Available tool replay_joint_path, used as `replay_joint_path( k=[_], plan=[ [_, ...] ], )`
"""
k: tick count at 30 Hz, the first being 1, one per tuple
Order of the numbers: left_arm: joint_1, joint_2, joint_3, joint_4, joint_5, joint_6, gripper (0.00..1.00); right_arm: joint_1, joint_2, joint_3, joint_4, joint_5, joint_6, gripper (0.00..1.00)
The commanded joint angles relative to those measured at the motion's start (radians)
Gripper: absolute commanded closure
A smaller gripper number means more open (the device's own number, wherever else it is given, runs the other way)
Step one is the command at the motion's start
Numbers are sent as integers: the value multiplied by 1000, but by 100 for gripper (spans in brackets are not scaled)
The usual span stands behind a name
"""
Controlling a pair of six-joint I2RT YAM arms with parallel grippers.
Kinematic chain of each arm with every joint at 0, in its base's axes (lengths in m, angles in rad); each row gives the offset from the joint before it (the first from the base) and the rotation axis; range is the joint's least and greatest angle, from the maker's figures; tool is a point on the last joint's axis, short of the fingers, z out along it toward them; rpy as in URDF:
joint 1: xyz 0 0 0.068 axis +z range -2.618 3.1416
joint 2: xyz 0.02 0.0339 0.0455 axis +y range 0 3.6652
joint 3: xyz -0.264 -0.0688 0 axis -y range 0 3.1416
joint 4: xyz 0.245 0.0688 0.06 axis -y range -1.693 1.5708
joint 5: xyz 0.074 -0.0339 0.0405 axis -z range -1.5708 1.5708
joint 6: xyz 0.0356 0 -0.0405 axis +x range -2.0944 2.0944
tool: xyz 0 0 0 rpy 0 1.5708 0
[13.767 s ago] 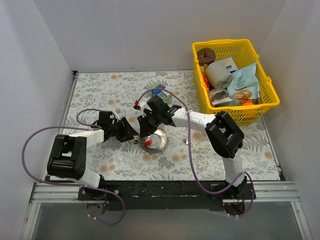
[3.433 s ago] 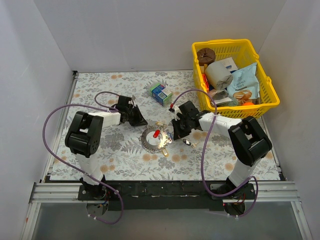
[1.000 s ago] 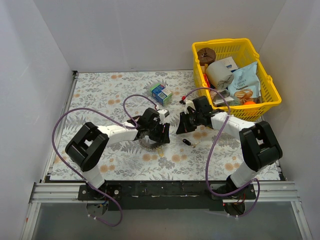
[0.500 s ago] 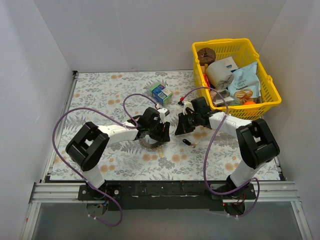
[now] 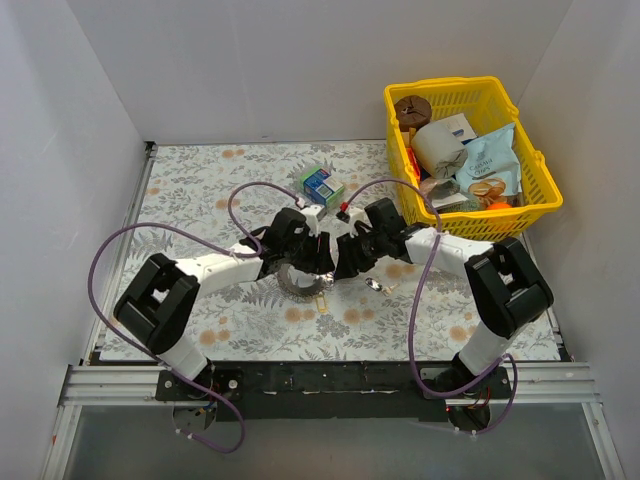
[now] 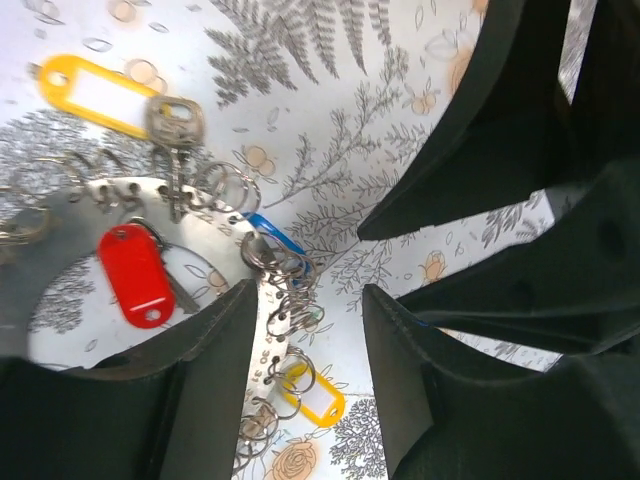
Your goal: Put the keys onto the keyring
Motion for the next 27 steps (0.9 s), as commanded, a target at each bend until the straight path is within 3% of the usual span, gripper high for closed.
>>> replay_joint_path(
  k=[1,8,18,27],
  plan=[
    [72,-106,-38,52,93,-71,55,40,6,60,13,54,-59,48],
    [215,-183,-140,184,262,-162,57,61,65,98,-16,84,-62,51],
    [226,-179,-156,192,293,-157,57,63,101,69,13,84,-59,54],
    [226,-171,-168,202,295,-157,57,63,142,65,42,44,-30,72]
  ],
)
